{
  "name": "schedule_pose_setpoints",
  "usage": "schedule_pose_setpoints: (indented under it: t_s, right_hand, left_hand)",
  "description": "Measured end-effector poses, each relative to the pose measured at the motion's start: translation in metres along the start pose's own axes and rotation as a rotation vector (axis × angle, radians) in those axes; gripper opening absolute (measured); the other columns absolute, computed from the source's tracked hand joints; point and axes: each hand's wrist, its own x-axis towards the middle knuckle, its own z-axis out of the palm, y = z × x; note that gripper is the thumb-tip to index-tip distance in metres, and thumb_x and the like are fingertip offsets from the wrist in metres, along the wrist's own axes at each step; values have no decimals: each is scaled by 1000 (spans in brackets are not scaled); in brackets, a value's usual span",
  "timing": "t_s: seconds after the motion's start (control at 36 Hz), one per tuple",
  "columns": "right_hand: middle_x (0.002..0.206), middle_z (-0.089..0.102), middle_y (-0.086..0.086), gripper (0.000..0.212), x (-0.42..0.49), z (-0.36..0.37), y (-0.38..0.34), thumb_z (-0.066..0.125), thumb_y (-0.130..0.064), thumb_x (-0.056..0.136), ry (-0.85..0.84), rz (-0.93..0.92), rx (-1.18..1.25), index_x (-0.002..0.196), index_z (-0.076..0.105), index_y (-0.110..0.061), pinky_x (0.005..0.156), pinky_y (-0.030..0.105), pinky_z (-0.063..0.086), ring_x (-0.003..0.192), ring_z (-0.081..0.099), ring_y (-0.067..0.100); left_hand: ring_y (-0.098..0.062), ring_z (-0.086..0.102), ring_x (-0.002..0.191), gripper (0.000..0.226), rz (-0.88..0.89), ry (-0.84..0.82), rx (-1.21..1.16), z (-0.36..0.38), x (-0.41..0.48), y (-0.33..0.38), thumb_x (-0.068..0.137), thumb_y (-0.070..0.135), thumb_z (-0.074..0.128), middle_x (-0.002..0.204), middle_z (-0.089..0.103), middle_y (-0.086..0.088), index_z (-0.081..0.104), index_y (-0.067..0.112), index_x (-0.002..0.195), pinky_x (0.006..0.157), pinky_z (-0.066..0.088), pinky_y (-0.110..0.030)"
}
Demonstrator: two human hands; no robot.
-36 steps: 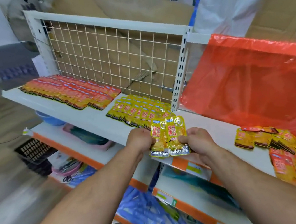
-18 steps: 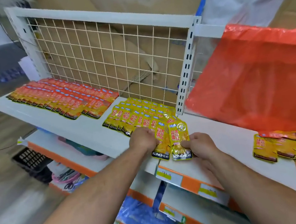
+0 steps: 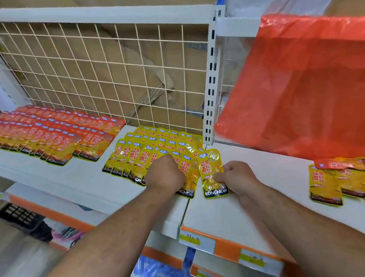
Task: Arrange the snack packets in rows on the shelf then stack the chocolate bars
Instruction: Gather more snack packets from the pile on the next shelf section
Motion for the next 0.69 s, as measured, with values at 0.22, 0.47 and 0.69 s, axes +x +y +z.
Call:
schedule_pose_setpoints:
  t_s: [0.22, 0.47, 0.69]
  right_hand:
    - [60, 54, 0, 34, 3, 4, -5, 80, -13, 75, 4, 21, 33, 62, 49, -19, 55, 27, 36, 57, 49, 18]
    - [74, 63, 8, 23, 2, 22, -19, 80, -13, 75, 27, 38, 122, 73, 57, -15, 64, 32, 42, 66, 56, 21]
    - [65, 53, 4, 38, -7, 58, -43, 77, -6, 79, 111, 56, 182, 67, 43, -19, 54, 23, 37, 55, 49, 18]
  left_hand:
    - [-26, 55, 84, 18, 41, -28, 112, 2, 4, -3, 78, 19, 63, 92, 63, -2, 58, 18, 96, 67, 44, -31]
    - [-28, 60, 93, 20, 226, 84, 76, -4, 15, -17, 87, 32, 55, 99, 62, -5, 60, 15, 98, 66, 41, -31]
    - [-24, 50, 119, 48, 447, 194, 270, -20, 39, -61, 92, 52, 46, 125, 60, 0, 58, 24, 128, 92, 42, -40]
